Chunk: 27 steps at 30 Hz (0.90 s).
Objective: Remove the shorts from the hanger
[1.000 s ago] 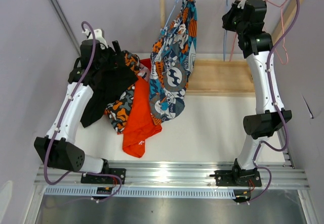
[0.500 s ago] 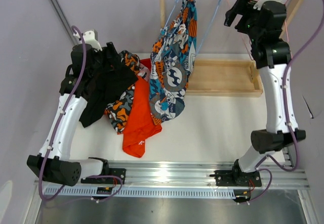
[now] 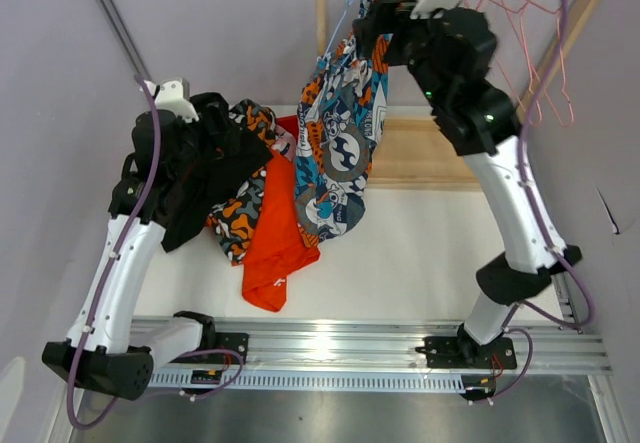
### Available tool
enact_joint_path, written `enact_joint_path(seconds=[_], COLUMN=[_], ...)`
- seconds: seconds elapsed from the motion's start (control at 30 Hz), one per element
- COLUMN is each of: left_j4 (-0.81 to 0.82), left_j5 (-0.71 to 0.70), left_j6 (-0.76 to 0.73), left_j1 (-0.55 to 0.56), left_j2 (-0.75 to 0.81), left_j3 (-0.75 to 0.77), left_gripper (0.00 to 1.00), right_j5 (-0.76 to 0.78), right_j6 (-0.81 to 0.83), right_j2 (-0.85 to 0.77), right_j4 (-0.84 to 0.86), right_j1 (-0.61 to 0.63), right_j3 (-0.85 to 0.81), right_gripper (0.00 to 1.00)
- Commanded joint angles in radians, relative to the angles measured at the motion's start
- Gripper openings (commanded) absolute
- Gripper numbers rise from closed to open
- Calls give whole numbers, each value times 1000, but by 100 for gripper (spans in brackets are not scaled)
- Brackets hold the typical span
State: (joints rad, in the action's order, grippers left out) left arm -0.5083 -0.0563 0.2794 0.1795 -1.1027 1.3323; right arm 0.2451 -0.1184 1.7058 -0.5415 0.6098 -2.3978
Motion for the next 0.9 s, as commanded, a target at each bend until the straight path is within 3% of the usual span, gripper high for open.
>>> enact_joint_path(seconds=[0.0,0.87], left_j4=[17,39], left_j5=[44,113], left_j6=[15,-40], left_j1=[15,48], left_j2=[63,227], left_j3=[-53,-238], left_gripper=[99,99], right_j5=[56,120], right_j6=[31,-40], right_j2=[103,463], right_j4=[6,242], right_j1=[21,27], right_j3=[-63,-201], right_gripper=[97,88])
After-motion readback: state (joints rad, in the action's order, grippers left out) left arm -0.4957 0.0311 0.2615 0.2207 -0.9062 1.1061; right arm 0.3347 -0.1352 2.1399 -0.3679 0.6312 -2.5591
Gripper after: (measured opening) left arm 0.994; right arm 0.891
